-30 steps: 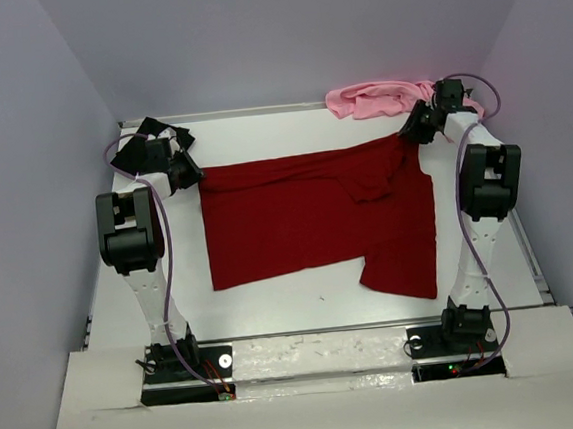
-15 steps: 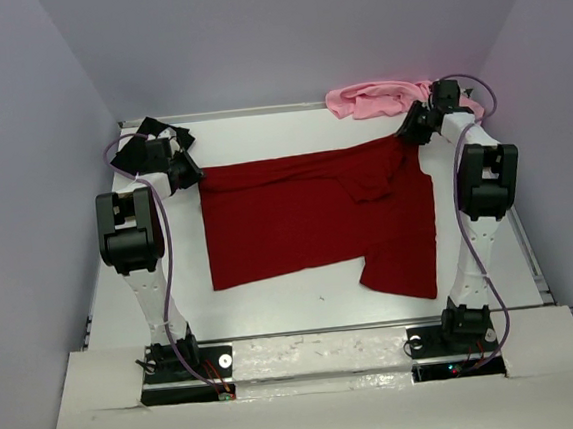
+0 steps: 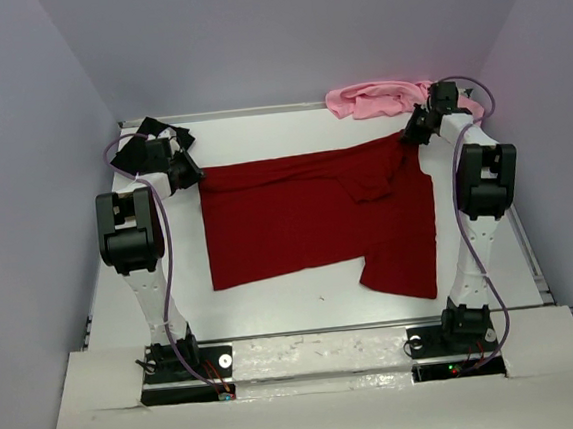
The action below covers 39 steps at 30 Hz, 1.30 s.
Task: Fold and stack the t-shirts
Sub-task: Fold the tshirt
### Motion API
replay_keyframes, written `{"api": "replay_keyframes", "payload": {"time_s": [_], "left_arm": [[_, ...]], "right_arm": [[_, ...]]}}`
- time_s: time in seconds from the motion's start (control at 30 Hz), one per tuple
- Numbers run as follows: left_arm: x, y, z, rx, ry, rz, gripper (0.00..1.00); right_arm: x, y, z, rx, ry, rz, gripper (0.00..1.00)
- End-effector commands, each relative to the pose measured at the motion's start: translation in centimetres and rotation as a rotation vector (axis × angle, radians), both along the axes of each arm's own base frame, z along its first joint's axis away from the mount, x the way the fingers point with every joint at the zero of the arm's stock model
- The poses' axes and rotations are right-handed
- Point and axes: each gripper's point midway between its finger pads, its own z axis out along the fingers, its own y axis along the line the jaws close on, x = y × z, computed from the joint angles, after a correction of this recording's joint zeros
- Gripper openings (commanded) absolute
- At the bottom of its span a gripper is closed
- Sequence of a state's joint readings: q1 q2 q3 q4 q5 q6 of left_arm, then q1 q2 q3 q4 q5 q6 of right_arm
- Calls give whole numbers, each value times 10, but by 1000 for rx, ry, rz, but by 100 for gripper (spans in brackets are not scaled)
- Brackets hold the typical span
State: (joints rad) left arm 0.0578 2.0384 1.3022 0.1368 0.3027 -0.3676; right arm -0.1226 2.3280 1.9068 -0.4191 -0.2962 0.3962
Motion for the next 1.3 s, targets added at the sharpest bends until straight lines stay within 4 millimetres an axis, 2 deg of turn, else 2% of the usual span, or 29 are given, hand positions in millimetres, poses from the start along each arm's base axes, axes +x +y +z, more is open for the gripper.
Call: {"api": "replay_keyframes", "payload": {"time_s": [0.0, 0.17, 0.4, 0.8, 1.0, 1.27], "left_arm": [[11, 1, 21, 11, -50, -5, 27], [11, 2, 21, 15, -51, -2, 27], [11, 4, 21, 24, -45, 12, 27], [11, 5, 20, 29, -40, 15, 27], [11, 6, 20, 31, -39, 15, 27], [12, 3, 19, 20, -41, 3, 27]], "right_arm": [[8, -1, 4, -21, -24, -2, 0], [7, -6, 6, -48, -20, -19, 0], [7, -26, 18, -154, -22, -69, 0], [10, -42, 28, -238, -30, -102, 0], [17, -47, 38, -263, -53, -107, 0], [16, -44, 33, -251, -42, -98, 0]]}}
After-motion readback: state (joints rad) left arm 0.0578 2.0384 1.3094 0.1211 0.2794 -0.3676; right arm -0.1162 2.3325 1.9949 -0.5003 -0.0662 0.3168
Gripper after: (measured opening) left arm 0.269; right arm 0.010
